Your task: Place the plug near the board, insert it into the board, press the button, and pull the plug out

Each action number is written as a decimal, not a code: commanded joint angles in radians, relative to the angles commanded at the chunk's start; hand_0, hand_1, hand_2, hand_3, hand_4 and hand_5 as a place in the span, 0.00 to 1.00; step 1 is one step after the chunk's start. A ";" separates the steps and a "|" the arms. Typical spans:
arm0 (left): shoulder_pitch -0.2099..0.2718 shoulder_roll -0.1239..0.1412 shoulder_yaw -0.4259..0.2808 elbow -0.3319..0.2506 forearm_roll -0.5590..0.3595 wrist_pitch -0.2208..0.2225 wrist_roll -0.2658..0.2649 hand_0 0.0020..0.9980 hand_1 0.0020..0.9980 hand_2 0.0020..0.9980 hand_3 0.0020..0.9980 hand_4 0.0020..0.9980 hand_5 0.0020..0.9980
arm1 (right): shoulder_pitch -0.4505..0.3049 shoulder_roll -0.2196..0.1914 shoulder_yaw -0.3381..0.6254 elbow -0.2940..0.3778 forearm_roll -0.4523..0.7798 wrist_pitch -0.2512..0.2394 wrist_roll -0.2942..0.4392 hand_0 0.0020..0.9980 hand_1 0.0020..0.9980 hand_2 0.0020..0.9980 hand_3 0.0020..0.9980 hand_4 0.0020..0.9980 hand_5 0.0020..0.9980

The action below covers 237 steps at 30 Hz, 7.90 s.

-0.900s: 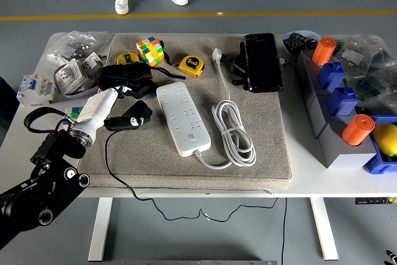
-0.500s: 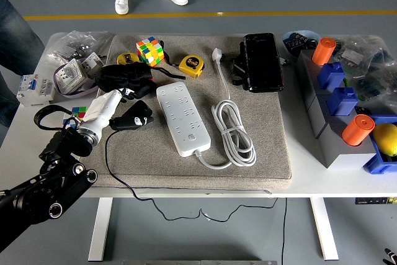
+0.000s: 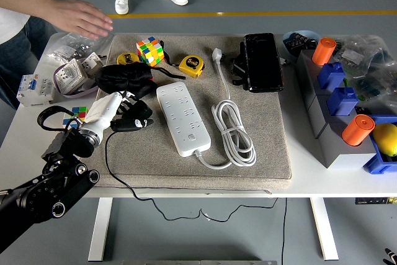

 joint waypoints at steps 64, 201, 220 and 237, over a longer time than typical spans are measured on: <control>-0.137 0.056 0.254 -0.018 -0.140 0.020 -0.182 0.23 0.34 0.41 0.53 0.81 0.05 | 0.000 -0.001 -0.005 0.000 0.003 0.002 -0.001 0.61 0.67 0.67 0.54 0.82 0.50; 0.000 0.076 0.254 -0.148 -0.147 0.099 -0.254 0.80 0.83 0.83 0.77 0.89 0.58 | -0.005 -0.002 0.004 0.005 -0.001 0.007 0.008 0.61 0.67 0.67 0.55 0.83 0.50; -0.029 0.066 0.255 -0.132 -0.148 0.080 -0.217 0.78 0.80 0.82 0.76 0.90 0.59 | -0.005 -0.002 0.006 0.005 0.005 0.007 0.011 0.61 0.67 0.67 0.55 0.83 0.50; 0.012 0.101 0.182 -0.268 -0.160 0.081 -0.220 0.70 0.75 0.78 0.75 0.91 0.60 | -0.006 -0.002 0.006 0.005 0.005 0.006 0.017 0.61 0.67 0.67 0.54 0.83 0.49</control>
